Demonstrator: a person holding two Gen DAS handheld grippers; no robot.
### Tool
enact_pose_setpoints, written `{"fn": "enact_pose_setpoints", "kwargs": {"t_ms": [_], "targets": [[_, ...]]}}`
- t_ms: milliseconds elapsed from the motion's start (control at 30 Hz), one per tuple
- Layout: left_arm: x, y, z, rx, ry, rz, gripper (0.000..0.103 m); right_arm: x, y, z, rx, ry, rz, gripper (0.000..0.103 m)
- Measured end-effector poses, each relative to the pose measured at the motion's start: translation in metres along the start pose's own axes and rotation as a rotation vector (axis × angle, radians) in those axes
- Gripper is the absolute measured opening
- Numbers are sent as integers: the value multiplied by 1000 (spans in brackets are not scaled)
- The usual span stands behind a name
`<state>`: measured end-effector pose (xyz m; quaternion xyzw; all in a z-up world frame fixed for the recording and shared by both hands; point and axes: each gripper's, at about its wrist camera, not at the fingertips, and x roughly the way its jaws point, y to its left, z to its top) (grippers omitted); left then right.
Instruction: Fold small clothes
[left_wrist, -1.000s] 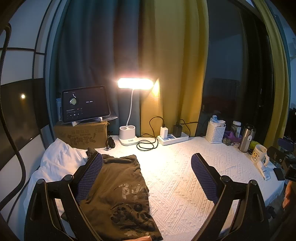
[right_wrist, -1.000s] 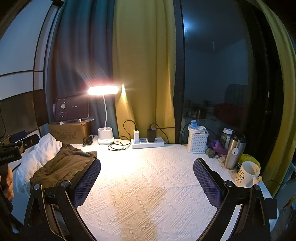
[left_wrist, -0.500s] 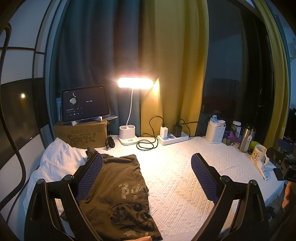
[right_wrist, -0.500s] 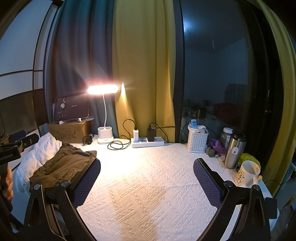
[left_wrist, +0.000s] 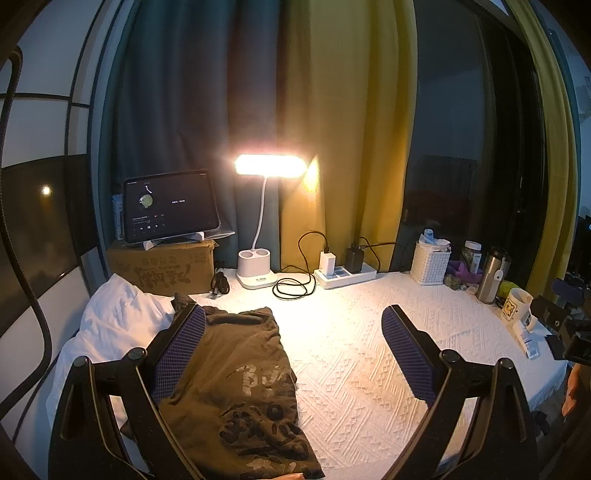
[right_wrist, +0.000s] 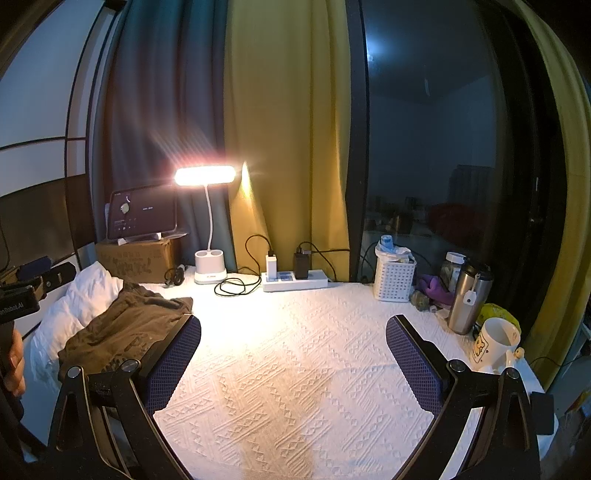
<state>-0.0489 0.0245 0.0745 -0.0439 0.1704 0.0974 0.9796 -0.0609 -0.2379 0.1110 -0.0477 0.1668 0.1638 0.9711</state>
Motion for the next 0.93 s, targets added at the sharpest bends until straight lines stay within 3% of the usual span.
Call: {"fn": "enact_pose_setpoints", "kwargs": {"t_ms": [933], "targets": [[-1,-1,0,23,-3,-21,96,0,0,-4,-3,11,3,101]]}}
